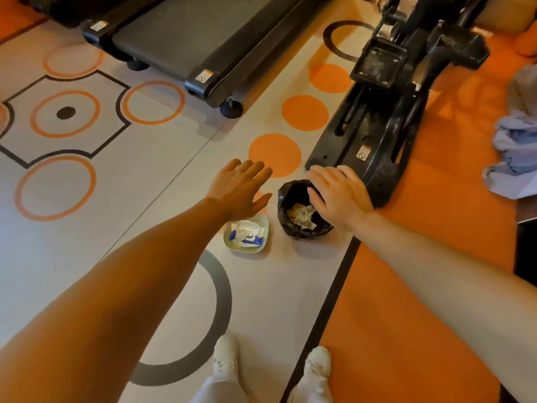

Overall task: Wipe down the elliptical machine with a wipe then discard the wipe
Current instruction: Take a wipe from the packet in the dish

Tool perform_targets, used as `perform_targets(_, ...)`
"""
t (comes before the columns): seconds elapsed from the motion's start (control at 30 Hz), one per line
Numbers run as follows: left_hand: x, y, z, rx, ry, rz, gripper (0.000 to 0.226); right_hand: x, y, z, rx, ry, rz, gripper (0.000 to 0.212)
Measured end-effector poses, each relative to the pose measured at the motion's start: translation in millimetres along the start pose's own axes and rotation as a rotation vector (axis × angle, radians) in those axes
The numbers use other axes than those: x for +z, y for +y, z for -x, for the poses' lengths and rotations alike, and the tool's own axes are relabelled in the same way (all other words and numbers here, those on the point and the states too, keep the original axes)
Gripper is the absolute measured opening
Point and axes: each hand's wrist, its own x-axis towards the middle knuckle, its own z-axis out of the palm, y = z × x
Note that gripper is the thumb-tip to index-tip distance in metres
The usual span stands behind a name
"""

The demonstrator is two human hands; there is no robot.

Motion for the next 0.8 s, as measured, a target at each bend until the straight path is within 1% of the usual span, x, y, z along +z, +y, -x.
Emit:
perform_targets(0.17, 48.7, -41.5, 19.6, -0.011, -0.07, 0.01, 0.062, 60.1, -53.7, -18.6, 0.021, -0.116, -0.036, 0.043)
perform_targets(0.27, 76.8, -58.3, 25.6, -0.038, -0.107, 0.033, 0.064, 93.3, -71.5, -25.7, 0.033, -0.165, -0.073, 0.04)
perform_targets(0.43, 125.6, -73.6, 27.5, -0.057, -0.188, 0.079, 0.064, 134.8, -73.7, -37.1, 0.007, -0.204, -0.106, 0.041)
perform_targets(0.53, 151.3, -77.9, 23.8, -0.111, -0.202, 0.111, 0.062, 163.7, -67.5, -49.5, -0.036, -0.25, -0.111, 0.043)
perform_targets(0.67, 199.0, -80.4, 19.0, -0.124, -0.245, 0.161, 0.06, 213.2, -65.6, -59.8, -0.026, -0.359, -0.133, 0.048)
perform_targets(0.8, 255.1, -81.0, 20.3, -0.141, -0.297, 0.18, 0.061, 270.8, -72.3, -54.3, -0.063, -0.387, -0.151, 0.048)
